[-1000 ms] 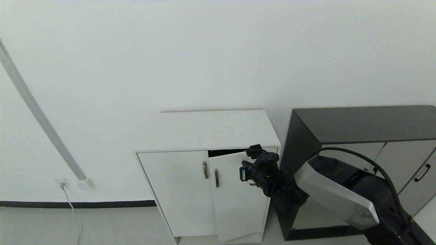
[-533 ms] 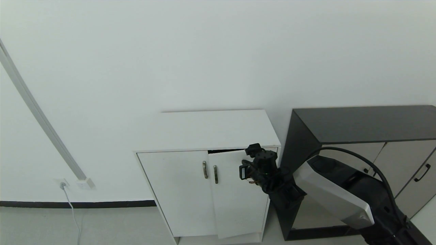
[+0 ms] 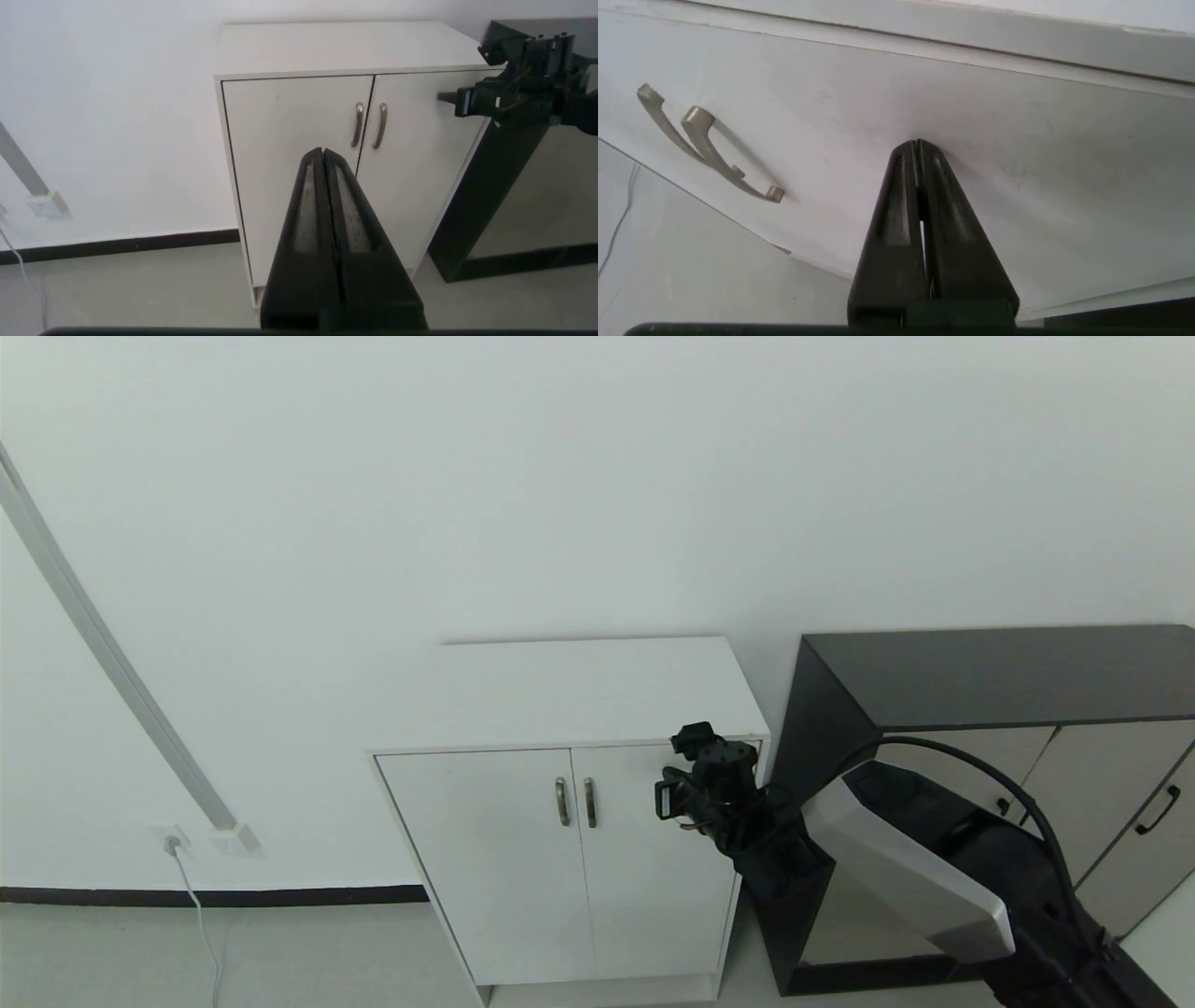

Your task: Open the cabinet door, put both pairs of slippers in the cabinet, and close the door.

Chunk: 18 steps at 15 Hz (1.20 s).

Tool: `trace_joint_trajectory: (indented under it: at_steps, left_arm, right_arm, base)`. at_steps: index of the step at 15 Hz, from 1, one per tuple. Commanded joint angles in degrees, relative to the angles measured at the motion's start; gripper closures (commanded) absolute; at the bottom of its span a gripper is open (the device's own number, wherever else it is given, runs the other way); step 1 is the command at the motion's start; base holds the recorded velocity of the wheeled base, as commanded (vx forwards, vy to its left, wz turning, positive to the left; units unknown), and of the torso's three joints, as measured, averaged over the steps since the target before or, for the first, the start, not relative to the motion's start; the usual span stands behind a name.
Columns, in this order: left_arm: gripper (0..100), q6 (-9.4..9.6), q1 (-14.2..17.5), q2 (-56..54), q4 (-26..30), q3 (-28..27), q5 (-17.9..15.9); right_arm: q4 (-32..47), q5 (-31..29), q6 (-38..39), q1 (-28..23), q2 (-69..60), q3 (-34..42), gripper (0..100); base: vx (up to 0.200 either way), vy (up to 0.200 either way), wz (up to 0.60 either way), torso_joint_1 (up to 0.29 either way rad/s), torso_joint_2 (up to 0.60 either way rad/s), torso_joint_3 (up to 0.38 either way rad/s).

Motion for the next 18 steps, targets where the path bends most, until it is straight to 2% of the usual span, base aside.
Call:
trace_joint_trajectory:
  at_steps: [1,8,11,14,18]
  left_arm:
    - [100,-0.02,0.00,-0.01,-0.01,0.01,0.00]
    - [100,-0.02,0.00,-0.01,-0.01,0.01,0.00]
    - [100,-0.02,0.00,0.08,-0.01,0.01,0.00]
    - [100,-0.02,0.00,-0.01,-0.01,0.01,0.00]
    - [100,-0.02,0.00,-0.01,-0.01,0.01,0.00]
  right_arm:
    - [0.53,-0.06,-0.05,-0.33,0.88,-1.50,100]
    - [0.44,-0.24,0.03,-0.42,0.61,-1.59,100]
    - [-0.44,-0.33,0.03,-0.33,-1.14,1.93,100]
    - [-4.30,-0.33,0.03,-0.33,-6.33,10.63,100]
    - [-13.18,-0.42,0.12,-1.83,-17.84,29.79,100]
  base:
    - [0.000,0.000,0.00,0.000,0.00,0.000]
    - [0.000,0.000,0.00,0.000,0.00,0.000]
    - [0.000,0.000,0.00,0.000,0.00,0.000]
    - [0.000,0.000,0.00,0.000,0.00,0.000]
    - [0.000,0.000,0.00,0.000,0.00,0.000]
